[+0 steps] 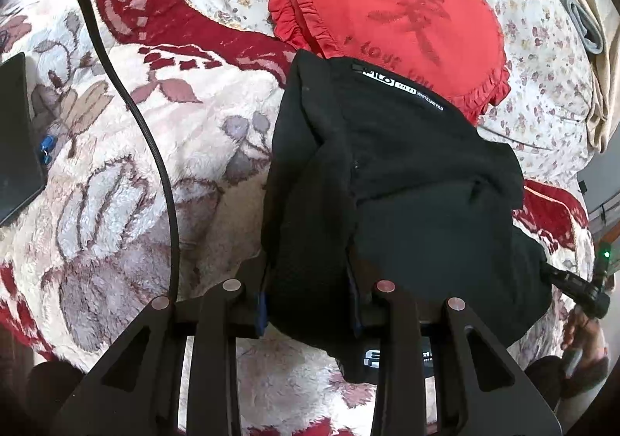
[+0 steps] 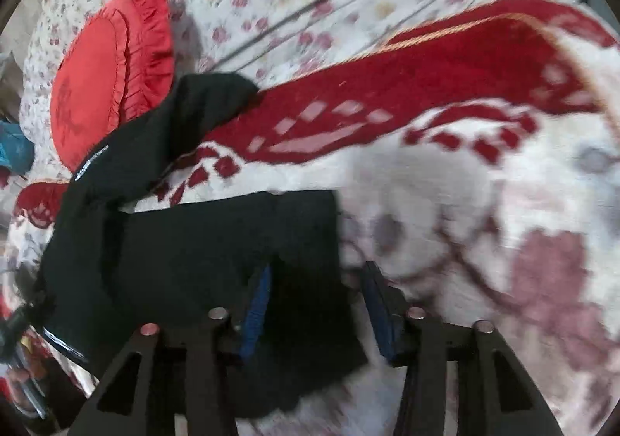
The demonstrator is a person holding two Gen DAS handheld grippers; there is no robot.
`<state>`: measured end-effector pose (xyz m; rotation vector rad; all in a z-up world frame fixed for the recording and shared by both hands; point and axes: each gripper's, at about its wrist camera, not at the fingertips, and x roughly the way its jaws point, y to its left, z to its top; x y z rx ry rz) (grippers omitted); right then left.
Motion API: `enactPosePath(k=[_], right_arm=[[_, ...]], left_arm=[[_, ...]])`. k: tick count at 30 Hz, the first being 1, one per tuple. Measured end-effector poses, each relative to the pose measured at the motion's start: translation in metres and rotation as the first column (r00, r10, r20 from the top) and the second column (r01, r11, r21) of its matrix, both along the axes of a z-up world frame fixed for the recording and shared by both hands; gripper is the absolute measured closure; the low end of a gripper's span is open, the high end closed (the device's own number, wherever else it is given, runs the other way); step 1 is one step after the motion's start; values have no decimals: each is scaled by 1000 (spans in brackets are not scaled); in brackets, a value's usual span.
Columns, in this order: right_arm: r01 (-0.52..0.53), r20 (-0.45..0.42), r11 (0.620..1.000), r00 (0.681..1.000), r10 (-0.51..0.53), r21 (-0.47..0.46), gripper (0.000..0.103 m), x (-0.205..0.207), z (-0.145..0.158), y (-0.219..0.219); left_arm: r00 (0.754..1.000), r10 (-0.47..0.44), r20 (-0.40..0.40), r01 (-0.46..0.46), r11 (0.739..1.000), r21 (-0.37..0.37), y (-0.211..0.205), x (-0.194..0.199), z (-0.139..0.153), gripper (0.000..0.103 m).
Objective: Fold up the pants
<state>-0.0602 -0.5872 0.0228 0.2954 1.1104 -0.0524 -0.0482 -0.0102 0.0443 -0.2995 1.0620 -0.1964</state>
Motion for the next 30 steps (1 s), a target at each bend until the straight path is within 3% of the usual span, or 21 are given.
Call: enactPosePath(k=[2, 4, 8, 13, 14, 18, 22, 24, 26, 30], right_arm=[[-22, 14, 996, 1000, 23, -85, 78, -2, 1, 13], [-38, 38, 995, 998, 42, -97, 94, -7, 13, 16], [-29, 55, 975, 998, 43, -221, 94, -26, 40, 17], [-36, -78, 972, 997, 18, -232, 94, -18, 14, 11], [-25, -68, 968, 998, 8, -251, 93, -17, 18, 11], [43, 3, 966, 999, -44, -253, 75, -22, 43, 9], [6, 117, 989, 993, 11, -147, 74, -29, 71, 31], [-66, 158, 995, 985, 76, -68, 74, -29, 77, 51], [-145, 178, 989, 973, 147, -20, 73, -26, 76, 77], [-297, 155, 954, 945, 289, 30, 73, -12, 51, 137]], left_arm=[[1000, 0, 0, 0, 1000, 9, -2, -1, -1, 73], [1000, -1, 3, 1, 1000, 17, -3, -1, -2, 73], [1000, 3, 1, -3, 1000, 19, -3, -4, 0, 66], [1000, -9, 7, 9, 996, 86, -2, -13, -1, 61], [1000, -12, 3, 11, 996, 91, -1, -15, 0, 61], [1000, -29, 8, 28, 994, 104, 5, -23, 13, 58], [996, -27, 82, 16, 991, 133, 5, -31, 39, 54], [990, -36, 135, 19, 991, 130, 1, -36, 54, 32], [986, -35, 163, 20, 995, 93, -3, -39, 61, 23], [990, -54, 133, 44, 996, 79, -19, -32, 50, 23]])
